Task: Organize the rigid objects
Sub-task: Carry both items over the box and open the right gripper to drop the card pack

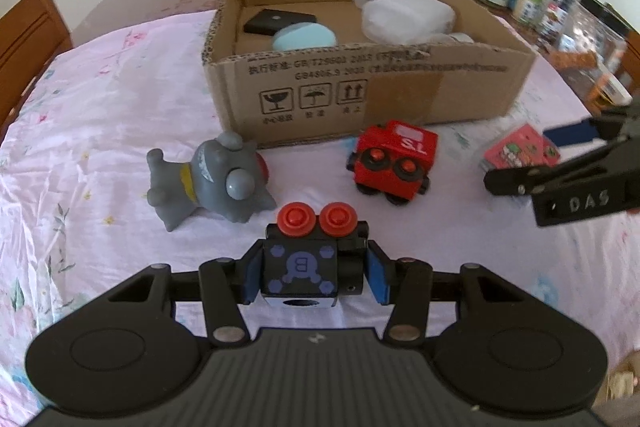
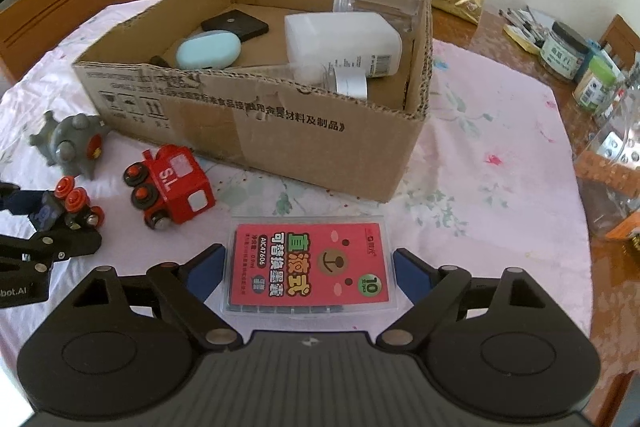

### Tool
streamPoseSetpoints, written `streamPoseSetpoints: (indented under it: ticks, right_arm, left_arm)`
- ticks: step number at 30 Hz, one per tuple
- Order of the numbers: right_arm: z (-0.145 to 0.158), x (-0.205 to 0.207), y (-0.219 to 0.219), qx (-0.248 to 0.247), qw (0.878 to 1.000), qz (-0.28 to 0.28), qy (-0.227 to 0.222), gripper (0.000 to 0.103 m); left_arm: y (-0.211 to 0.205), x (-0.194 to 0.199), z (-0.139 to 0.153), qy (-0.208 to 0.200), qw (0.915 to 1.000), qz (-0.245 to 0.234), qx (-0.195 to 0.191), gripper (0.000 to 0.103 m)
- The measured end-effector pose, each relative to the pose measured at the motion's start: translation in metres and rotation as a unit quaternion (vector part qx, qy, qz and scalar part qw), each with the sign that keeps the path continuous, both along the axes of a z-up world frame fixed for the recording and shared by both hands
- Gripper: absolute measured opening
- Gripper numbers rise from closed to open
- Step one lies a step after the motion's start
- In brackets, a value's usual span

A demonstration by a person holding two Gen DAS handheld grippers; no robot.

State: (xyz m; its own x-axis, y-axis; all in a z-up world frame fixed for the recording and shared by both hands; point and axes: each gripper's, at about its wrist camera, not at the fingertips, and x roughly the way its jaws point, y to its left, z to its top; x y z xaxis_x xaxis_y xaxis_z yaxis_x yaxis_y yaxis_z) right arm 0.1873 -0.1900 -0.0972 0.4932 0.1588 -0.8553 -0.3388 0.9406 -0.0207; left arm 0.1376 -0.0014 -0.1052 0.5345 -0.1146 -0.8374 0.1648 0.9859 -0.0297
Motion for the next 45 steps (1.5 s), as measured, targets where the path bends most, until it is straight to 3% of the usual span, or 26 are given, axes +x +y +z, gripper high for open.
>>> streamPoseSetpoints:
  ticks: [7,13,18,25,31,33,39,45]
  right_arm:
    - [0.038,-0.006,-0.012,0.013,0.999,0.033,-0.010,0.092]
    - [0.084,0.000,-0.010,0.030,0.996,0.065,-0.049,0.092]
    - [0.105,0.021,0.010,0.043,0.991,0.090,-0.085,0.092]
    - [0.088,0.067,0.055,0.048,0.989,0.127,-0.062,0.092]
    - [0.069,0.082,0.074,0.037,0.989,0.135,-0.039,0.092]
    - [0.068,0.083,0.076,0.039,0.989,0.135,-0.038,0.100]
    - [0.075,0.075,0.067,0.052,0.992,0.115,-0.029,0.103]
    - [0.086,0.058,0.048,0.058,0.996,0.057,-0.033,0.103]
  left_arm:
    - [0.005,-0.004,0.032,0.002,0.9992,-0.039,-0.005,0.050]
    - [0.014,-0.001,0.063,-0.016,0.9987,-0.049,-0.007,0.050]
    - [0.022,0.005,0.082,-0.042,0.9981,-0.047,-0.002,0.050]
    - [0.039,0.017,0.095,-0.061,0.9976,-0.033,0.002,0.050]
    - [0.051,0.028,0.100,-0.072,0.9971,-0.023,0.007,0.050]
    - [0.054,0.032,0.101,-0.075,0.9969,-0.021,0.008,0.050]
    - [0.057,0.050,0.104,-0.079,0.9962,-0.033,0.013,0.050]
    - [0.045,0.082,0.112,-0.092,0.9937,-0.062,0.014,0.050]
